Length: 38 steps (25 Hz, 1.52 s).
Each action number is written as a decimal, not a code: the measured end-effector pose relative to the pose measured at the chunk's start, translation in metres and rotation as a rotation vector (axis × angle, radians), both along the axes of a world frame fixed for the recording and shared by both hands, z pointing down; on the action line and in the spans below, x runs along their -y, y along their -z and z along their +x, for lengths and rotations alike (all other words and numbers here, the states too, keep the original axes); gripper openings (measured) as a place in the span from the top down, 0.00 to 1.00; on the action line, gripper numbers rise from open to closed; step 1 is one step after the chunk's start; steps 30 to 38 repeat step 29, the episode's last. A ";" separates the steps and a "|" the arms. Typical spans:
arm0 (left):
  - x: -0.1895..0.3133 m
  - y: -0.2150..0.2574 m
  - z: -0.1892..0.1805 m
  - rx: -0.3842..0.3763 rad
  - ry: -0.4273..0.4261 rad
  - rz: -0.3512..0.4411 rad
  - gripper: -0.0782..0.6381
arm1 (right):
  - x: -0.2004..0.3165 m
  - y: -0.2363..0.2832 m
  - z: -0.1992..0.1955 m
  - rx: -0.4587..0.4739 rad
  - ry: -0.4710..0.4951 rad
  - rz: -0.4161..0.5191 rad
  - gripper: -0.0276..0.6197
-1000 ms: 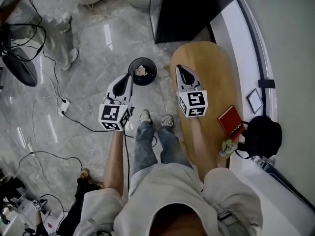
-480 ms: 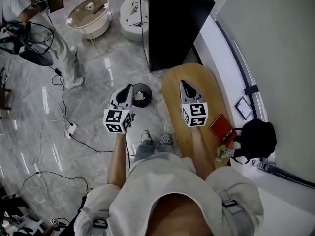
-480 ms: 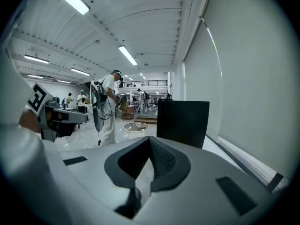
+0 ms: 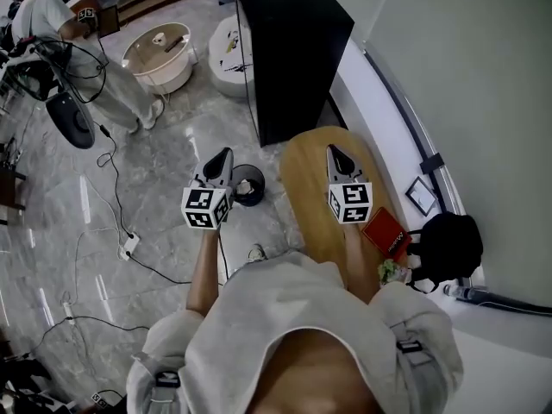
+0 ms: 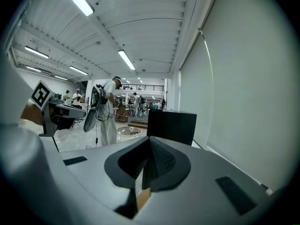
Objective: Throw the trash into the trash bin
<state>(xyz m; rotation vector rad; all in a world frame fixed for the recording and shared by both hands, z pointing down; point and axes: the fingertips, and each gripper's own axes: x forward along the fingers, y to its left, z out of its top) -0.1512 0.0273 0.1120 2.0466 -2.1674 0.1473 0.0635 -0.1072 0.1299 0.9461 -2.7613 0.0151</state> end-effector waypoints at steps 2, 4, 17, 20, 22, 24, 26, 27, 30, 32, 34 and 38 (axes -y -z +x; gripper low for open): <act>0.000 0.000 0.003 0.002 -0.006 -0.005 0.87 | -0.003 -0.001 0.002 -0.005 0.002 -0.002 0.91; 0.000 0.001 0.005 0.003 -0.009 -0.005 0.87 | -0.005 -0.002 0.000 -0.010 0.013 0.000 0.91; -0.008 0.001 0.007 -0.010 0.015 -0.005 0.87 | -0.011 0.003 -0.014 -0.010 0.057 0.004 0.91; -0.010 0.003 0.006 -0.006 0.019 -0.002 0.87 | -0.012 0.005 -0.017 -0.008 0.063 0.007 0.91; -0.012 0.005 0.006 -0.002 0.022 0.001 0.87 | -0.013 0.006 -0.017 -0.007 0.062 0.007 0.91; -0.014 0.006 0.005 0.000 0.025 0.002 0.87 | -0.014 0.007 -0.017 -0.007 0.063 0.009 0.91; -0.015 0.005 0.005 -0.001 0.027 0.000 0.87 | -0.014 0.008 -0.018 -0.005 0.065 0.012 0.91; -0.016 0.004 0.005 -0.001 0.029 -0.001 0.87 | -0.015 0.008 -0.018 -0.004 0.066 0.012 0.91; -0.017 0.003 0.005 -0.004 0.031 -0.001 0.87 | -0.016 0.007 -0.017 -0.003 0.067 0.012 0.91; -0.017 0.003 0.005 -0.004 0.031 -0.001 0.87 | -0.016 0.007 -0.017 -0.003 0.067 0.012 0.91; -0.017 0.003 0.005 -0.004 0.031 -0.001 0.87 | -0.016 0.007 -0.017 -0.003 0.067 0.012 0.91; -0.017 0.003 0.005 -0.004 0.031 -0.001 0.87 | -0.016 0.007 -0.017 -0.003 0.067 0.012 0.91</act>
